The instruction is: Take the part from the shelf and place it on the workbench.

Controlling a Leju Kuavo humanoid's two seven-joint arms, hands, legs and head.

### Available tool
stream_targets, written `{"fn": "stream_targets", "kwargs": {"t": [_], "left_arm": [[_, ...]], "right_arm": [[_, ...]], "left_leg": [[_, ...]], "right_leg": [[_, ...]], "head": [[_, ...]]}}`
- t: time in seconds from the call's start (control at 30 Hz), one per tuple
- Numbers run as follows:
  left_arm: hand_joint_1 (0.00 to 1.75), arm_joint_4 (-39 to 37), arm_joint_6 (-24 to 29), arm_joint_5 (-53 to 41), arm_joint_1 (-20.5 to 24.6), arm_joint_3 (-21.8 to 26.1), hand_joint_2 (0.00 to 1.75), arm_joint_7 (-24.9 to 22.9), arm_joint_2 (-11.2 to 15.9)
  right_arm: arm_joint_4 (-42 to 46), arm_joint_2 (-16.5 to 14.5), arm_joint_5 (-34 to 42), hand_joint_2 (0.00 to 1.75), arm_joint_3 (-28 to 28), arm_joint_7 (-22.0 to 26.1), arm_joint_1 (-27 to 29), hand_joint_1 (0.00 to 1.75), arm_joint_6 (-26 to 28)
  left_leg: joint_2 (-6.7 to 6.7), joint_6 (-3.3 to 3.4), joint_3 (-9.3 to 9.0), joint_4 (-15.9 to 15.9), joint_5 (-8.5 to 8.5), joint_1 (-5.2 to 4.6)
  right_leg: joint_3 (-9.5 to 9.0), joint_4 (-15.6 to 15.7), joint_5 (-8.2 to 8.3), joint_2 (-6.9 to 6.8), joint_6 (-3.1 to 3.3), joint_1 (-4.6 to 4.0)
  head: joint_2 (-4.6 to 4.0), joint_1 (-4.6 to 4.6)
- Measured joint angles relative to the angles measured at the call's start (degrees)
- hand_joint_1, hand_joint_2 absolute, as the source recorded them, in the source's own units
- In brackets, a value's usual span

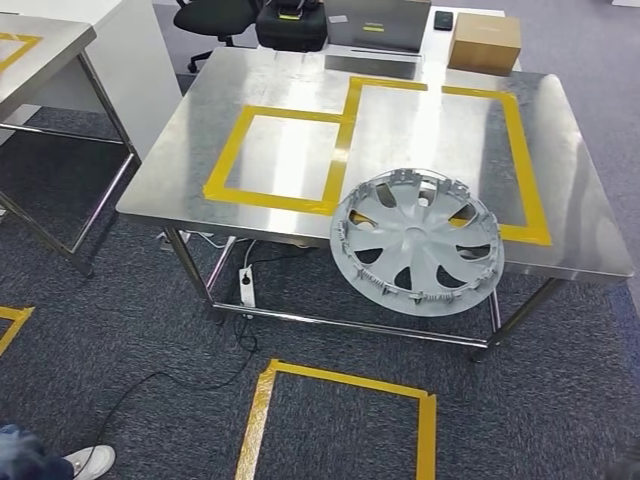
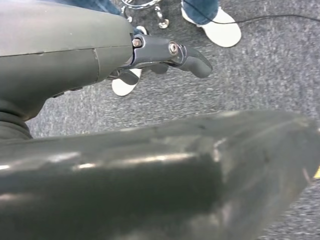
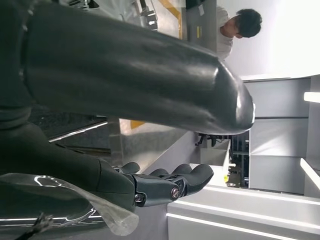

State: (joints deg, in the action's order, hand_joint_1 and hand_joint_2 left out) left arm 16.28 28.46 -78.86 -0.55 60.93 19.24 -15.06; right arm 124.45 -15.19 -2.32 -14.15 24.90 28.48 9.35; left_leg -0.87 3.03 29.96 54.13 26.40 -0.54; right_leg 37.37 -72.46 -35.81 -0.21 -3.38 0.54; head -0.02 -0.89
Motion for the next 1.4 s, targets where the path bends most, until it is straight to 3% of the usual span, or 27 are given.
{"fn": "stream_targets", "kwargs": {"t": [0.03, 0.1, 0.13, 0.2, 0.27, 0.3, 0.37, 0.43, 0.47, 0.5, 0.53, 0.6, 0.67, 0.73, 0.8, 0.83, 0.93, 0.97, 1.0, 1.03, 1.1, 1.17, 1.2, 1.23, 1.3, 1.33, 1.4], "left_arm": [[0.0, 0.0, 0.0, 0.0, 0.0, 0.0, 0.0, 0.0, 0.0], [0.0, 0.0, 0.0, -0.1, 0.1, 0.1, 0.0, 0.1, 0.0], [0.0, 0.0, 0.0, -0.1, 0.1, 0.1, 0.0, 0.2, 0.0], [0.0, 0.0, 0.0, -0.2, 0.2, 0.2, 0.0, 0.2, -0.1], [0.0, 0.0, 0.0, -0.3, 0.2, 0.2, 0.0, 0.2, -0.1], [0.0, 0.0, 0.0, -0.3, 0.1, 0.2, 0.0, 0.2, 0.0], [0.0, 0.0, 0.0, -0.4, -0.1, 0.3, 0.0, 0.2, -0.1], [0.0, 0.0, 0.0, -0.5, -0.1, 0.3, 0.0, 0.2, 0.0], [0.0, 0.0, 0.0, -0.6, -0.1, 0.3, 0.0, 0.2, 0.0], [0.0, 0.0, 0.0, -0.6, -0.1, 0.3, 0.0, 0.2, 0.0], [0.0, 0.0, 0.0, -0.7, -0.1, 0.3, 0.0, 0.2, 0.0], [0.0, 0.0, 0.0, -0.8, -0.1, 0.3, 0.0, 0.2, 0.0], [0.0, 0.0, 0.0, -1.0, 0.0, 0.3, 0.0, 0.3, 0.0], [0.0, 0.0, 0.0, -1.2, 0.1, 0.4, 0.0, 0.4, 0.0], [0.0, 0.0, 0.0, -1.2, 0.1, 0.5, 0.0, 0.5, 0.0], [0.0, 0.0, 0.0, -1.2, 0.2, 0.5, 0.0, 0.5, -0.1], [0.0, 0.0, 0.0, -1.2, 0.2, 0.6, 0.0, 0.5, -0.2], [0.0, 0.0, 0.0, -1.2, 0.2, 0.6, 0.0, 0.5, -0.2], [0.0, 0.0, 0.0, -1.2, 0.2, 0.6, 0.0, 0.5, -0.3], [0.0, 0.0, 0.0, -1.2, 0.2, 0.6, 0.0, 0.5, -0.3], [0.0, 0.0, 0.0, -1.2, 0.3, 0.6, 0.0, 0.5, -0.3], [0.0, 0.0, 0.0, -1.2, 0.3, 0.6, 0.0, 0.5, -0.4], [0.0, 0.0, 0.0, -1.3, 0.4, 0.6, 0.0, 0.5, -0.4], [0.0, 0.0, 0.0, -1.3, 0.4, 0.6, 0.0, 0.5, -0.4], [0.0, 0.0, 0.0, -1.3, 0.4, 0.7, 0.0, 0.6, -0.4], [0.0, 0.0, 0.0, -1.3, 0.4, 0.7, 0.0, 0.6, -0.4], [0.0, 0.0, 0.0, -1.3, 0.3, 0.8, 0.0, 1.0, -0.4]], "right_arm": [[0.0, 0.0, 0.0, 0.0, 0.0, 0.0, 0.0, 0.0, 0.0], [-0.1, 0.0, -0.1, 0.0, 0.0, -0.1, -0.1, 0.0, 0.1], [-0.1, 0.0, -0.1, 0.0, 0.0, -0.1, -0.1, 0.0, 0.2], [-0.1, 0.0, -0.2, 0.0, 0.0, -0.2, -0.2, 0.0, 0.3], [-0.1, 0.0, -0.3, 0.0, 0.0, -0.2, -0.2, 0.0, 0.4], [-0.2, 0.0, -0.3, 0.0, 0.0, -0.2, -0.2, 0.0, 0.5], [-0.2, -0.1, -0.4, 0.0, 0.1, -0.3, -0.3, 0.0, 0.6], [-0.3, -0.2, -0.4, 0.0, 0.3, -0.3, -0.3, 0.0, 0.8], [-0.3, -0.2, -0.4, 0.0, 0.3, -0.4, -0.3, 0.0, 0.9], [-0.4, -0.2, -0.4, 0.0, 0.4, -0.4, -0.3, 0.0, 1.0], [-0.4, -0.2, -0.4, 0.0, 0.4, -0.5, -0.3, 0.0, 1.1], [-0.5, -0.2, -0.5, 0.0, 0.4, -0.5, -0.3, 0.0, 1.4], [-0.5, -0.2, -0.5, 0.0, 0.5, -0.6, -0.4, 0.0, 1.6], [-0.5, -0.2, -0.6, 0.0, 0.7, -0.6, -0.4, 0.0, 1.8], [-0.5, -0.2, -0.6, 0.0, 0.8, -0.6, -0.4, 0.0, 1.8], [-0.5, -0.2, -0.6, 0.0, 0.8, -0.6, -0.4, 0.0, 1.8], [-0.6, -0.2, -0.6, 0.0, 0.8, -0.6, -0.4, 0.0, 1.9], [-0.6, -0.2, -0.6, 0.0, 0.9, -0.6, -0.4, 0.0, 1.9], [-0.7, -0.2, -0.6, 0.0, 0.9, -0.6, -0.3, 0.0, 1.9], [-0.7, -0.2, -0.6, 0.0, 0.9, -0.6, -0.3, 0.0, 1.9], [-0.8, -0.2, -0.6, 0.0, 0.9, -0.7, -0.4, 0.0, 1.9], [-0.8, -0.2, -0.6, 0.0, 0.9, -0.7, -0.5, 0.0, 1.9], [-0.8, -0.2, -0.6, 0.0, 0.9, -0.6, -0.6, 0.0, 1.9], [-0.8, -0.1, -0.6, 0.0, 0.9, -0.6, -0.6, 0.0, 1.9], [-0.9, -0.1, -0.6, 0.0, 0.9, -0.7, -0.6, 0.0, 1.9], [-0.9, -0.1, -0.6, 0.0, 0.9, -0.7, -0.6, 0.0, 1.9], [-1.0, -0.1, -0.5, 0.0, 0.9, -0.7, -0.6, 0.0, 1.9]], "left_leg": [[-0.03, -0.15, 0.97, 0.4, -0.5, 0.03], [0.0, -0.61, 2.9, 1.5, -1.27, 0.09], [0.03, -0.88, 3.67, 2.3, -1.53, 0.04], [0.08, -1.5, 4.57, 3.3, -2.17, -0.13], [0.1, -2.13, 4.93, 3.5, -2.72, -0.06], [0.17, -2.48, 5.16, 4.0, -2.01, 0.04], [0.34, -3.17, 6.07, 7.4, 2.42, 0.26], [0.42, -3.68, 7.22, 14.2, 8.23, 0.4], [0.43, -3.78, 7.4, 17.3, 9.61, 0.44], [0.44, -3.79, 6.97, 19.0, 9.6, 0.47], [0.44, -3.68, 5.7, 18.7, 8.38, 0.47], [0.55, -3.11, 0.71, 12.2, 5.14, 0.41], [0.72, -2.42, -4.09, 4.2, 4.25, 0.22], [0.78, -2.02, -5.25, 1.2, 4.65, -0.04], [0.62, -1.34, -4.3, 0.8, 3.88, 0.04], [0.49, -0.84, -3.69, 0.6, 3.27, 0.14], [0.16, 0.07, -1.39, 0.6, 1.46, 0.16], [0.08, 0.11, -0.55, 0.8, 0.89, 0.07], [0.02, 0.1, 0.33, 1.0, 0.3, -0.01], [-0.02, 0.02, 1.24, 1.2, -0.25, -0.05], [0.0, -0.27, 3.01, 2.0, -1.2, -0.06], [0.07, -0.74, 4.28, 3.0, -1.92, -0.2], [0.09, -1.02, 4.6, 3.3, -2.32, -0.26], [0.1, -1.33, 4.83, 3.5, -2.77, -0.27], [0.21, -2.06, 5.23, 3.6, -3.23, -0.13], [0.31, -2.46, 5.6, 4.2, -2.26, -0.03], [0.52, -3.18, 6.82, 8.2, 2.42, 0.2]], "right_leg": [[-1.43, 0.7, 1.64, 0.0, -0.12, 0.12], [-7.14, 7.5, 4.38, 0.0, -0.27, 0.39], [-10.27, 11.8, 4.33, 0.07, -0.16, 0.42], [-13.39, 17.2, 2.91, 0.16, 0.54, 0.33], [-12.87, 17.7, 2.9, 0.06, 1.68, 0.23], [-12.47, 17.7, 3.29, -0.05, 2.23, 0.26], [-11.29, 17.7, 4.4, -0.29, 3.19, 0.4], [-9.91, 17.6, 5.57, -0.36, 3.53, 0.33], [-9.25, 17.5, 6.14, -0.4, 3.51, 0.28], [-8.62, 17.3, 6.67, -0.43, 3.46, 0.23], [-7.97, 17.1, 7.16, -0.46, 3.39, 0.18], [-6.74, 16.5, 7.98, -0.46, 3.17, 0.12], [-5.7, 16.0, 8.73, -0.46, 2.74, -0.03], [-4.99, 15.9, 9.59, -0.52, 2.14, -0.05], [-4.37, 15.7, 9.78, -0.42, 1.44, 0.01], [-3.76, 14.9, 8.62, -0.29, 1.15, 0.03], [-0.91, 6.2, 1.03, 0.02, 0.57, 0.16], [-0.25, 2.7, -0.6, 0.03, 0.43, 0.18], [-0.14, 0.3, -0.8, 0.03, 0.32, 0.19], [-0.87, -0.3, 0.34, 0.03, 0.26, 0.19], [-5.45, 4.6, 3.93, 0.02, 0.32, 0.21], [-11.71, 13.3, 4.16, 0.04, 0.67, 0.14], [-13.43, 16.3, 3.42, 0.06, 0.95, 0.07], [-14.05, 17.8, 2.81, 0.08, 1.32, -0.09], [-13.0, 17.9, 3.42, -0.05, 2.28, -0.1], [-12.45, 17.9, 3.93, -0.15, 2.81, -0.05], [-11.09, 18.0, 5.01, -0.31, 3.59, 0.12]], "head": [[0.0, -0.01], [0.0, 0.02], [0.0, 0.03], [0.0, 0.07], [0.0, 0.13], [0.0, 0.08], [0.0, -0.12], [0.0, -0.29], [0.0, -0.29], [0.0, -0.29], [0.0, -0.29], [0.0, -0.28], [0.0, -0.26], [0.0, -0.25], [0.0, -0.23], [0.0, -0.15], [0.0, 0.09], [0.0, 0.1], [0.0, 0.09], [0.0, 0.09], [0.0, 0.09], [0.0, 0.08], [0.0, 0.11], [0.01, 0.15], [0.01, 0.33], [0.01, 0.24], [0.0, -0.05]]}}
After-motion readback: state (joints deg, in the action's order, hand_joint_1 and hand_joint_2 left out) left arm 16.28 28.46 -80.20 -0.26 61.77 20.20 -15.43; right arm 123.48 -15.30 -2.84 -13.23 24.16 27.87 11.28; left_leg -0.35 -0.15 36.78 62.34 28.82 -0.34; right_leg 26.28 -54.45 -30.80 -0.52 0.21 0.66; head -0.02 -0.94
